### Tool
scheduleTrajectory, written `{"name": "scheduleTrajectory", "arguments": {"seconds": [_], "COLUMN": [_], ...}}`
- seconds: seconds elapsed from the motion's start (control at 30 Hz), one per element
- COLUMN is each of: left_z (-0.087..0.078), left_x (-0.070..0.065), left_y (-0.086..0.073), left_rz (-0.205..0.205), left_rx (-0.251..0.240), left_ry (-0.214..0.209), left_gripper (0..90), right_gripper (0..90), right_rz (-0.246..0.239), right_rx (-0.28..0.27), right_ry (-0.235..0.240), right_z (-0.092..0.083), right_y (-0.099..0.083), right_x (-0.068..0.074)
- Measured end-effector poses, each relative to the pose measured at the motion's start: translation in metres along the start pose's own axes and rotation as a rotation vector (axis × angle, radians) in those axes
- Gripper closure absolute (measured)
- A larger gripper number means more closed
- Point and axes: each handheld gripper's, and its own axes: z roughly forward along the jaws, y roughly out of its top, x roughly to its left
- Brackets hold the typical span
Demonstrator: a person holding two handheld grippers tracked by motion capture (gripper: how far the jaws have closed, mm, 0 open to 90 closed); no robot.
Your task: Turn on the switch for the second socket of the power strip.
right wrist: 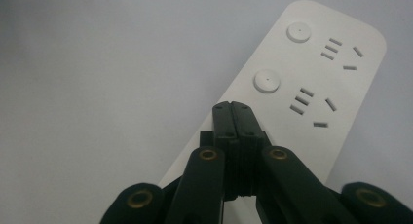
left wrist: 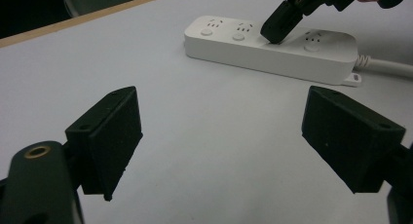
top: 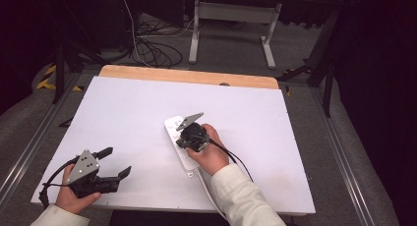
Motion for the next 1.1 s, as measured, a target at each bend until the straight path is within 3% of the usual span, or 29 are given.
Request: {"name": "scheduleTrajectory", "arguments": {"seconds": [0.2, 0.4, 0.83, 1.1], "left_z": [0.0003, 0.0005, 0.0005, 0.0008], "left_x": [-0.0005, -0.0006, -0.0001, -0.0003], "left_y": [0.0001, 0.0000, -0.0001, -0.0001], "left_rz": [-0.003, -0.003, -0.001, -0.003], "left_rx": [0.001, 0.004, 0.006, 0.007], "left_ry": [-0.002, -0.002, -0.004, -0.004], "left_gripper": [15.1, 15.1, 15.1, 15.1], "right_gripper": [90.0, 90.0, 90.0, 90.0], "right_rz": [-0.011, 0.009, 0.001, 0.051], "right_rx": [0.004, 0.004, -0.001, -0.027], "right_ry": [-0.030, -0.026, -0.039, -0.037], "right_z": [0.0009, 0.0016, 0.0015, -0.0002], "right_y": [0.0004, -0.0006, -0.0010, -0.0033], "right_x": [0.0048, 0.0034, 0.0058, 0.0025]}}
